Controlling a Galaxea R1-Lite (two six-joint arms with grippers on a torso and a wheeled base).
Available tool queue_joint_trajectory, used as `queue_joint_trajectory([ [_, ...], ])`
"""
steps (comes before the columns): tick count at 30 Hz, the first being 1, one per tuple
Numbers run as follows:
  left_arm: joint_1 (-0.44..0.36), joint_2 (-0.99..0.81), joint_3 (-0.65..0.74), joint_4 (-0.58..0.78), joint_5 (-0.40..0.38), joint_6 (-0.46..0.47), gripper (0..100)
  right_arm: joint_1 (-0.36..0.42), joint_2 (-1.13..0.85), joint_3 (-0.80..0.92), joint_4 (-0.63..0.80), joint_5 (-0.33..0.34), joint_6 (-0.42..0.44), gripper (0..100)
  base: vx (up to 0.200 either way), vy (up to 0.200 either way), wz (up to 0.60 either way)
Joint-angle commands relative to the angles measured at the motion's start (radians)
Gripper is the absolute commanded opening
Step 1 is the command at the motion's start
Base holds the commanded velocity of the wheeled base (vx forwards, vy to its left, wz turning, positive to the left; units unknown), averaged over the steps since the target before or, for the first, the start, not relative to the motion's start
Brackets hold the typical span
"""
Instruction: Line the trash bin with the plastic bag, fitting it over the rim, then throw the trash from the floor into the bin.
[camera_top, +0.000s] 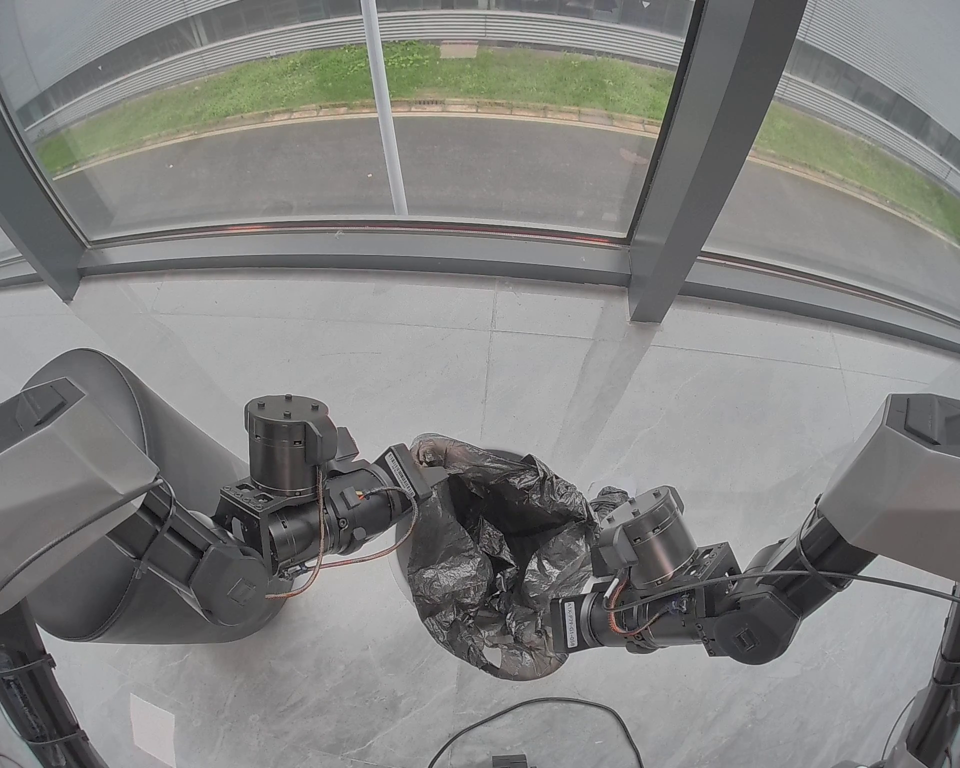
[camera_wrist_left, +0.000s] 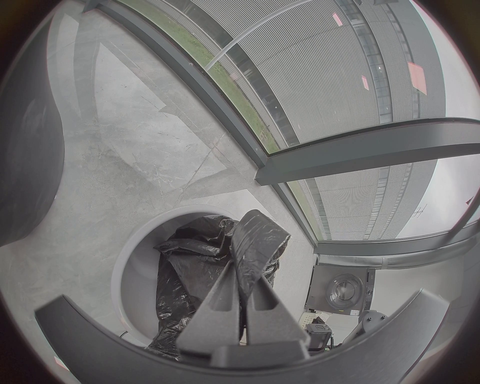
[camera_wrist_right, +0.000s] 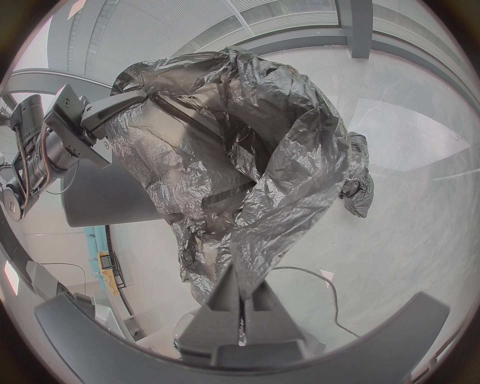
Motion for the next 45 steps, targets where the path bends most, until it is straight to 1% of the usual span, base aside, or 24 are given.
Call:
queue_joint_trajectory([
  [1, 0.001, 0.009, -0.002, 0.0, 0.0, 0.0, 0, -0.006, 0.002, 0.006, 0.0, -0.002, -0.009, 0, 0.0, 0.0, 0.0],
  [8, 0.001, 0.034, -0.008, -0.001, 0.0, 0.001, 0, -0.011, 0.018, -0.005, 0.0, -0.003, -0.013, 0, 0.0, 0.0, 0.0],
  [13, 0.019, 0.077, -0.013, -0.02, 0.0, 0.029, 0, -0.039, 0.016, -0.005, 0.0, -0.005, -0.026, 0, 0.0, 0.0, 0.0],
  [17, 0.035, 0.081, -0.019, -0.02, 0.002, 0.03, 0, -0.04, 0.013, -0.002, 0.0, -0.008, -0.026, 0, 0.0, 0.0, 0.0],
  [21, 0.044, 0.087, -0.02, -0.018, 0.002, 0.049, 0, -0.046, 0.011, 0.0, 0.0, -0.025, -0.025, 0, 0.0, 0.0, 0.0],
  [27, 0.059, 0.101, -0.045, -0.017, 0.002, 0.061, 0, -0.052, 0.01, 0.004, 0.001, -0.028, -0.026, 0, 0.0, 0.0, 0.0],
  [38, 0.09, 0.133, -0.076, -0.015, 0.0, 0.067, 0, -0.083, 0.019, 0.004, 0.001, -0.028, -0.028, 0, 0.0, 0.0, 0.0],
  [45, 0.093, 0.135, -0.074, -0.017, 0.0, 0.067, 0, -0.082, 0.016, 0.004, 0.001, -0.028, -0.028, 0, 0.0, 0.0, 0.0],
])
